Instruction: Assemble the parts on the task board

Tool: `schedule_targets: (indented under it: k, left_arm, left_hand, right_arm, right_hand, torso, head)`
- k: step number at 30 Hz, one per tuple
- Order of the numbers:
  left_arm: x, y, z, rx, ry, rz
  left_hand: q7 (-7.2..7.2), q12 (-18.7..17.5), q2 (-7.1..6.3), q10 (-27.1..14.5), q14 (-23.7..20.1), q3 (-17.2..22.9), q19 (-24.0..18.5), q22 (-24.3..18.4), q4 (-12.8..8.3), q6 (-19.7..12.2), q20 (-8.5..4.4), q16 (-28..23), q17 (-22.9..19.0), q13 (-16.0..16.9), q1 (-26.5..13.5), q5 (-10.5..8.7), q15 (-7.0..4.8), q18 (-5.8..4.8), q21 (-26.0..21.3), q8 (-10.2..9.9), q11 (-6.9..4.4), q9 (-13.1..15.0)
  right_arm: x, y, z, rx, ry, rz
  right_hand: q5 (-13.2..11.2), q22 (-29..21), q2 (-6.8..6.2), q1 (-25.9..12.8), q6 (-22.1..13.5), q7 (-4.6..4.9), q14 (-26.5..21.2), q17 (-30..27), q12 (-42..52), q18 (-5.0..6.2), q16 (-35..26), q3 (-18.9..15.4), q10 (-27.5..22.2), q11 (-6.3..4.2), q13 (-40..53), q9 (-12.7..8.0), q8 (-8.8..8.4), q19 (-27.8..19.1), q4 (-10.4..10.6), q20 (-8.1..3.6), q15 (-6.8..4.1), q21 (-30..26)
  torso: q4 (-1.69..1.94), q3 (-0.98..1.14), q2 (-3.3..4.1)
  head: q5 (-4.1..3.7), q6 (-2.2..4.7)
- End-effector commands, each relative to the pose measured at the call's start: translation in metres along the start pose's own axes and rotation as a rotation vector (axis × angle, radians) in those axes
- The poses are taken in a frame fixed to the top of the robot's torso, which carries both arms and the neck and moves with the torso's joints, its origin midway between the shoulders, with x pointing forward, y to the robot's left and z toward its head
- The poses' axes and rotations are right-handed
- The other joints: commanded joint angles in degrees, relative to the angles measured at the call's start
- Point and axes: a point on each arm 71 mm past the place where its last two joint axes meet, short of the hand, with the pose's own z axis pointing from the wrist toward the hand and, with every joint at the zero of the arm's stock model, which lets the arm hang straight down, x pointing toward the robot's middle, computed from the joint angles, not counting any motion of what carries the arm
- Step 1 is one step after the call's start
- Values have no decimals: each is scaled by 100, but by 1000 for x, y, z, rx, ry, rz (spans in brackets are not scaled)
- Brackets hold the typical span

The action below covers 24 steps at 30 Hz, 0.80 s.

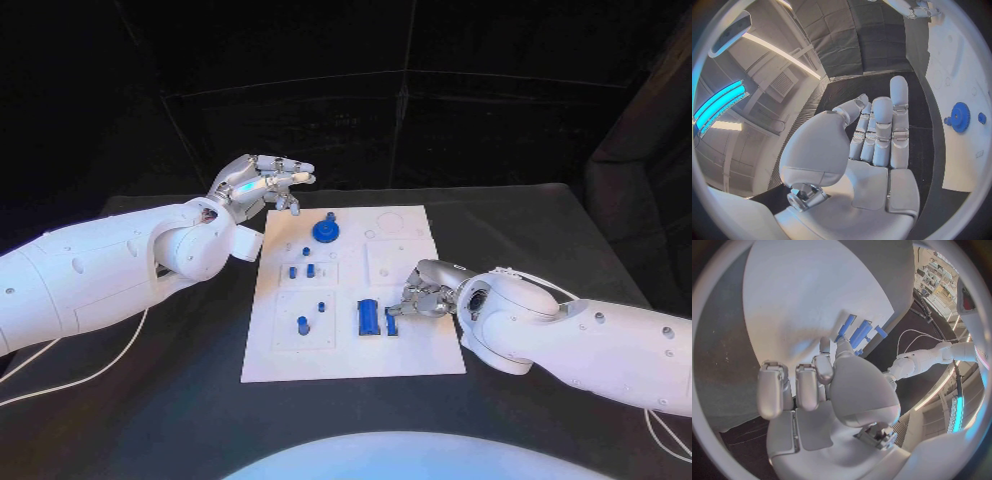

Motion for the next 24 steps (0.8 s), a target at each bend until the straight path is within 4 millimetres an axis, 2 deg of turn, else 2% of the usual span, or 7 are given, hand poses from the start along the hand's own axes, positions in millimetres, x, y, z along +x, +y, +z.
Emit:
schedule_targets:
  k: [1,8,14,15,18,21,24]
  left_arm:
    - [1,-1,1,5,12,-8]
    - [1,-1,0,6,10,-7]
    - [1,-2,0,22,20,-15]
    - [2,-2,1,26,19,-22]
    - [1,-3,2,38,8,-42]
    - [-2,-2,3,48,-4,-48]
    - [-6,1,6,47,-23,-61]
  left_hand:
    - [-4,9,22,-47,-38,33,-23,-6,3,-38,-15,0,-7,-8,-39,32,16,75,-30,23,6,-5]
    - [-4,9,22,-47,-38,33,-23,-6,3,-38,-15,0,-7,-8,-39,32,16,75,-30,23,6,-5]
    - [-1,21,10,-56,-50,25,-26,-10,16,-45,-11,-7,-36,-9,-78,26,21,73,-37,35,10,-5]
    - [0,27,0,-59,-59,10,-30,-12,31,-48,-8,-13,-53,-8,-111,22,25,72,-42,41,13,-4]
    - [1,42,-26,-71,-111,-27,-54,-23,62,-62,1,-52,-139,-8,-180,18,35,70,-63,54,16,-5]
    - [4,74,-59,-94,-349,-104,-204,-76,92,-83,25,-209,-338,-7,-243,-17,63,66,-174,82,22,-5]
    - [26,133,-103,-107,-765,-241,-557,-218,82,-96,70,-562,-513,-5,-245,-86,105,68,-448,136,45,-3]
  right_arm:
    - [-2,2,-1,-5,-24,-32]
    - [-8,5,-7,-99,-77,51]
    - [-18,-1,-12,-253,-122,273]
    - [-20,-4,-12,-268,-121,331]
    - [-32,-14,-5,-293,-112,490]
    - [-47,-25,5,-305,-113,612]
    - [-60,-36,18,-310,-116,724]
  right_hand:
    - [8,812,19,35,1,-24,342,94,9,49,25,4,43,-48,-9,6,35,8,-13,-39,-34,14]
    - [11,703,-113,-346,-132,45,312,-39,-200,82,-71,-253,-58,10,-159,24,45,-87,201,-20,6,-99]
    - [113,93,-79,-150,-684,258,156,-624,-980,263,-527,-266,-577,188,-729,-50,-164,-620,167,92,148,-734]
    - [154,-80,-56,-37,-764,296,85,-870,-1206,313,-736,-250,-739,226,-905,-61,-189,-763,121,126,184,-924]
    - [193,-1289,86,338,-1018,422,-453,-2599,-2763,624,-2319,-183,-1677,334,-2135,-125,-302,-1701,-34,220,273,-2272]
    - [182,-2469,163,570,-1133,505,-903,-3834,-3291,871,-3689,-166,-1948,424,-2619,-194,-399,-2528,-106,298,368,-3652]
    - [-19,-2994,243,739,-1248,697,-1205,-4273,-4149,859,-4628,-230,-2241,571,-3447,-338,-596,-2723,-89,466,558,-4388]
  torso:
    - [2,1,0]
    - [-5,-6,-1]
    - [-14,-25,-28]
    - [-14,-31,-39]
    - [-9,-49,-82]
    - [-7,-57,-148]
    - [3,-81,-251]
  head:
    - [1,8]
    - [6,24]
    - [-26,103]
    - [-29,123]
    - [-63,211]
    - [-70,317]
    - [-80,407]
